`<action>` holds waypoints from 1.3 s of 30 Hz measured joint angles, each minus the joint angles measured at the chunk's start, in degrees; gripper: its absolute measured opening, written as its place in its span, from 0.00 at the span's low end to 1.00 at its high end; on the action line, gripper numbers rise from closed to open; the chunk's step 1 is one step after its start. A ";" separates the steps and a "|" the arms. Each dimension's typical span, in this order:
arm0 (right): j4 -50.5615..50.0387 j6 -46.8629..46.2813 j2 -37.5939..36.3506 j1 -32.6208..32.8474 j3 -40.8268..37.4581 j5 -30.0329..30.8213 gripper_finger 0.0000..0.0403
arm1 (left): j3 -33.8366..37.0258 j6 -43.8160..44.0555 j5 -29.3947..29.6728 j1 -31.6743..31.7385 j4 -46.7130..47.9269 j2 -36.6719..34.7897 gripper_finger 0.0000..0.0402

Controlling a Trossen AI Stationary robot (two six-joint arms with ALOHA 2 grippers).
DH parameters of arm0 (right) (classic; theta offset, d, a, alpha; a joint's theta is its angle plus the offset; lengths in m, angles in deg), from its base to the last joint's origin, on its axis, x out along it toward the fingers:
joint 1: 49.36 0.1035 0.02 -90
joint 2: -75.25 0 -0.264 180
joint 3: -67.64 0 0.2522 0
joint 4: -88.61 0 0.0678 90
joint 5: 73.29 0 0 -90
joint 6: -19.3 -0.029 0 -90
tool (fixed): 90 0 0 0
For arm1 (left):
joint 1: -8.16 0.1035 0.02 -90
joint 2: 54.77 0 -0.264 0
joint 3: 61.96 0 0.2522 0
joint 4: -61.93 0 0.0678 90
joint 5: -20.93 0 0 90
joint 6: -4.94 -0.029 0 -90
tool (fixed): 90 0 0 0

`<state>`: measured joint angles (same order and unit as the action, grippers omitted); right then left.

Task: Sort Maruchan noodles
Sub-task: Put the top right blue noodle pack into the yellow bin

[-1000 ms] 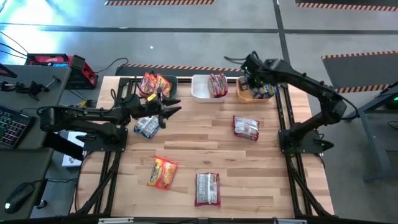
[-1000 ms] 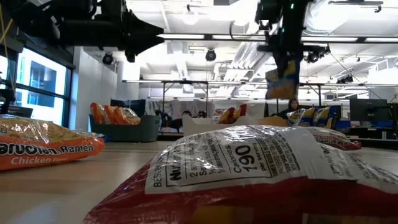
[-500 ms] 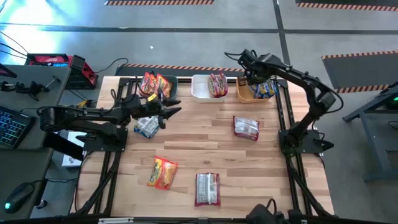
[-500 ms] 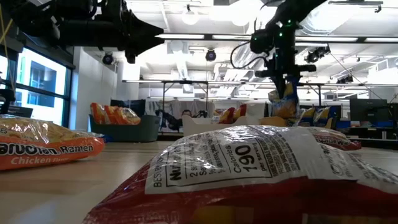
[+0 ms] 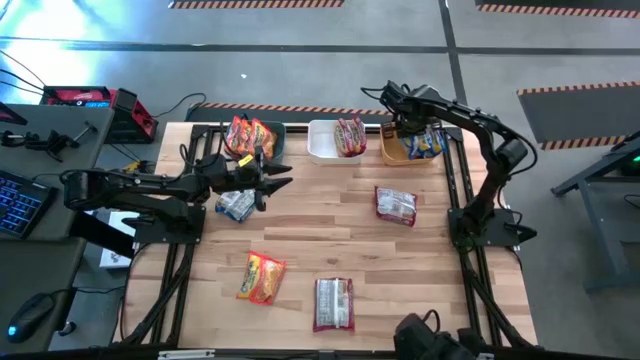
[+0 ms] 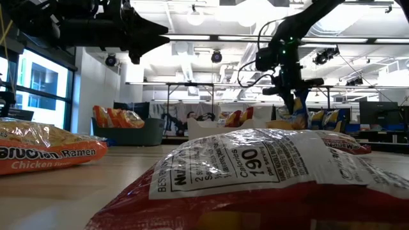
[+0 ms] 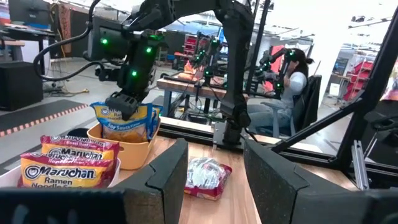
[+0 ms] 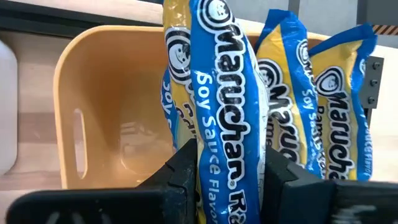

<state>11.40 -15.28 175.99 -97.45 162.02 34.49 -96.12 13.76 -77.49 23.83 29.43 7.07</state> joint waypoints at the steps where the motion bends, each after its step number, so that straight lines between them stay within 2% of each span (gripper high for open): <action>1: 0.23 0.06 0.20 -0.17 0.00 0.02 0.20 | 0.00 0.00 0.00 0.02 0.00 0.00 0.36; 11: 2.52 0.07 0.54 -1.45 -0.41 0.22 0.20 | 0.00 -0.02 0.02 0.02 0.07 0.00 0.36; 19: 10.12 -1.45 0.47 -1.48 -8.64 -1.51 0.20 | -0.01 -0.02 0.02 0.02 0.09 0.00 0.36; 26: 12.13 -1.60 0.27 -1.47 -10.24 -1.49 0.21 | -0.02 -0.02 0.02 0.02 0.09 0.00 0.36; 32: 11.68 -1.53 0.29 -2.13 -9.88 -1.01 0.28 | -0.02 0.00 0.03 0.02 0.10 0.00 0.36; 39: 8.87 -1.46 0.29 -2.15 -9.86 2.00 0.43 | -0.04 0.01 0.04 0.04 0.10 0.00 0.36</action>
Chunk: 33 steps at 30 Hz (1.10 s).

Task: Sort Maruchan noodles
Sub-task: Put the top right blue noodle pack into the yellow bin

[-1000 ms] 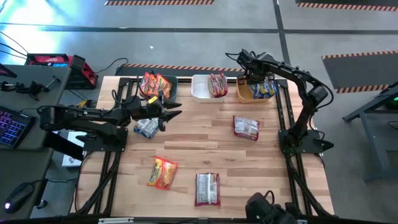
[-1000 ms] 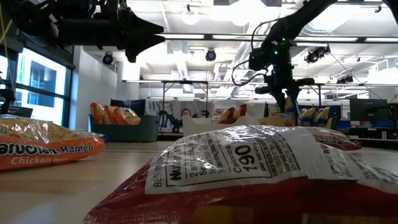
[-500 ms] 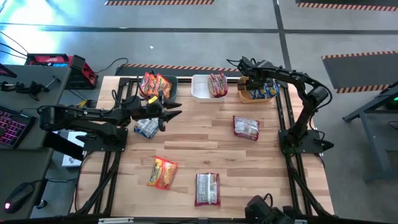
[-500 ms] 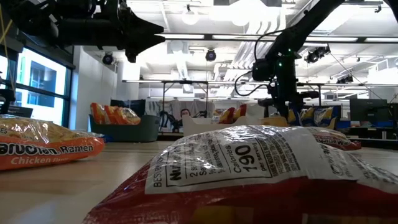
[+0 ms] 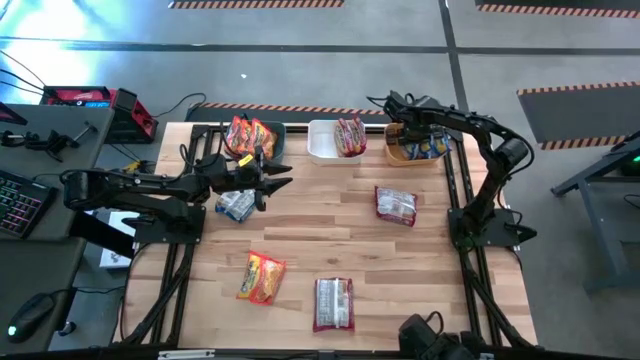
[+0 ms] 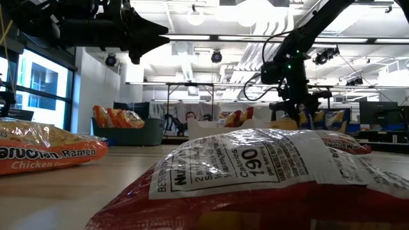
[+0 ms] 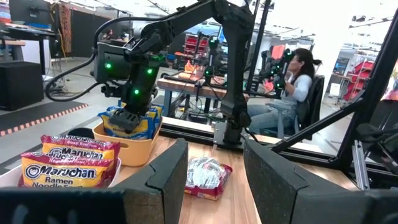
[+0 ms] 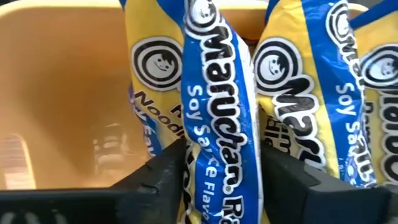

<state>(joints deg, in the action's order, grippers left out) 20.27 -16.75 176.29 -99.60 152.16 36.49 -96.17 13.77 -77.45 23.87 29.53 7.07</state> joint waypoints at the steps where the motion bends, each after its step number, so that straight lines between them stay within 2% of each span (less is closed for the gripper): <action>1: -0.20 0.00 0.00 0.00 0.00 0.32 0.45 | 0.00 0.01 0.00 0.00 0.01 0.00 0.36; 6: -0.43 0.02 0.00 0.02 0.07 0.70 0.55 | 0.00 0.10 0.00 0.00 0.01 0.00 0.36; 10: -0.43 0.42 0.00 0.02 0.09 0.69 0.59 | 0.00 0.08 0.00 0.00 0.01 0.00 0.36; 33: -3.25 3.08 -3.96 0.02 0.09 4.18 0.59 | 0.00 0.10 0.00 0.00 0.01 0.00 0.36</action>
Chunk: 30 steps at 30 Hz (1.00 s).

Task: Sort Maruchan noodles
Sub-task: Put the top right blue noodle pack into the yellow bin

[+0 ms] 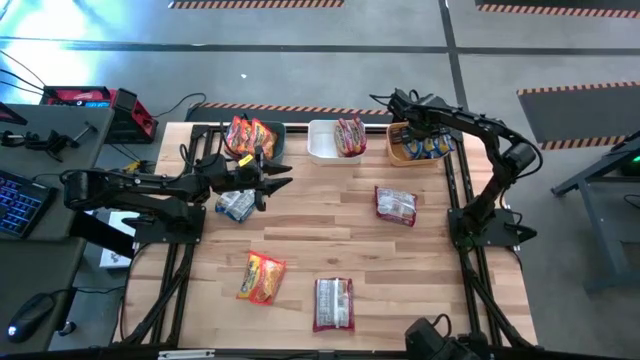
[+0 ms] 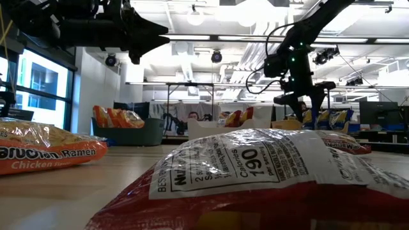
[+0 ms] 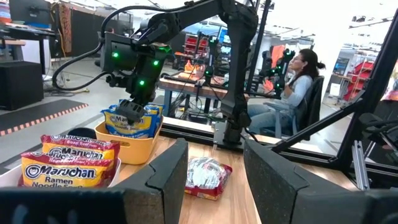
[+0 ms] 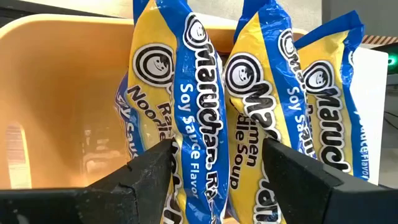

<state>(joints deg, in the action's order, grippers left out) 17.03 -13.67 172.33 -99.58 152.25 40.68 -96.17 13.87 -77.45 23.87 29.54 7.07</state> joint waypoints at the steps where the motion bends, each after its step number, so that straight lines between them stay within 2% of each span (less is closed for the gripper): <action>1: 0.00 0.00 0.00 -0.02 0.00 -0.08 0.59 | 0.00 0.00 0.02 0.00 0.00 0.00 0.36; 6: -0.87 -0.01 0.00 0.00 0.01 -0.40 0.60 | 0.00 0.02 0.00 0.00 0.00 0.00 0.36; 16: -5.13 -0.33 0.00 0.00 0.02 0.98 0.67 | 0.00 0.55 0.02 0.00 0.00 0.00 0.36; 30: -5.18 1.24 0.00 0.00 0.02 2.91 0.67 | 0.00 0.52 0.02 0.00 0.00 0.00 0.36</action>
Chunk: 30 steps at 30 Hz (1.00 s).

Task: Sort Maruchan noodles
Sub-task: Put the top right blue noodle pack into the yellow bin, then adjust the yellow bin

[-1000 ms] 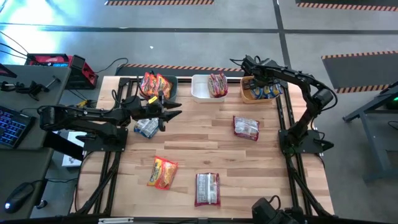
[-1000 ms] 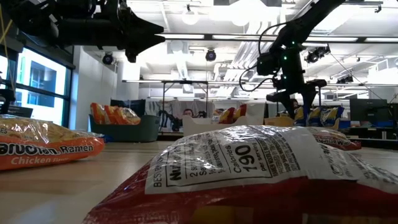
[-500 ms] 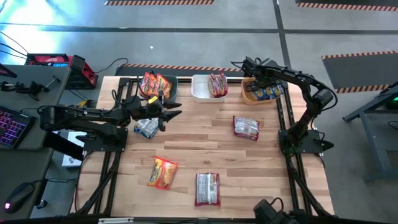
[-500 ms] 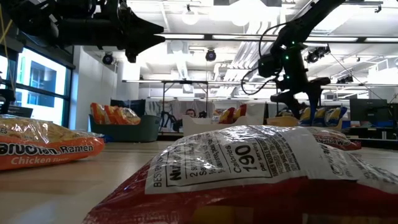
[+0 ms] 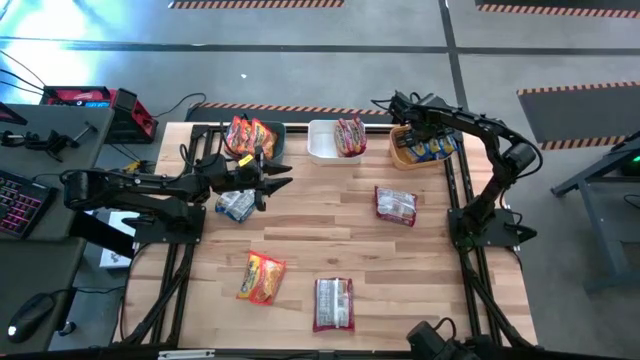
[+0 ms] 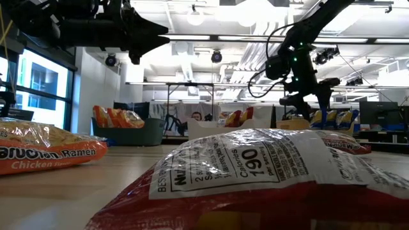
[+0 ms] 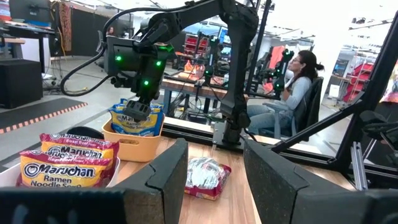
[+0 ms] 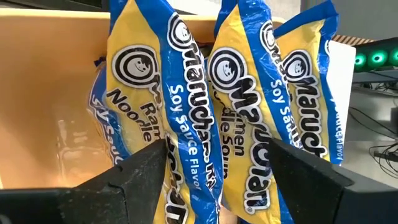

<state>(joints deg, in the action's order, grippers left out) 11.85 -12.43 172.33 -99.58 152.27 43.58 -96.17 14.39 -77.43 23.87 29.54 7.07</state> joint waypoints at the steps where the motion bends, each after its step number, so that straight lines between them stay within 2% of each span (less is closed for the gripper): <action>1: -0.01 0.32 0.00 0.00 0.01 0.02 0.67 | 0.00 0.00 0.00 0.00 0.00 0.00 0.36; 6: -1.63 2.00 0.00 0.52 4.13 0.32 0.67 | 0.00 -0.02 0.00 0.00 0.00 0.00 0.36; 16: -9.37 10.95 0.00 5.82 20.86 2.57 0.67 | 0.00 -0.02 -0.01 -0.01 0.12 0.00 0.36; 20: -14.77 13.67 -1.38 8.28 22.89 1.77 0.58 | 0.00 -0.04 0.00 -0.02 1.60 0.00 0.36; 23: -15.56 13.69 -6.19 10.10 17.98 1.80 0.42 | 0.00 -0.04 -0.02 0.00 2.93 0.00 0.36; 28: -8.44 10.37 -20.13 14.16 0.34 -1.36 0.06 | 0.00 -0.09 -0.02 0.00 4.94 0.00 0.36; 30: -1.22 8.47 -25.61 16.22 -7.49 -4.70 0.03 | 0.00 -0.23 0.00 0.00 4.83 0.00 0.36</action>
<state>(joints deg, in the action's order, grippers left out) 10.63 -3.96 146.73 -83.36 144.78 38.88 -96.17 14.17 -77.43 23.87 34.37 7.07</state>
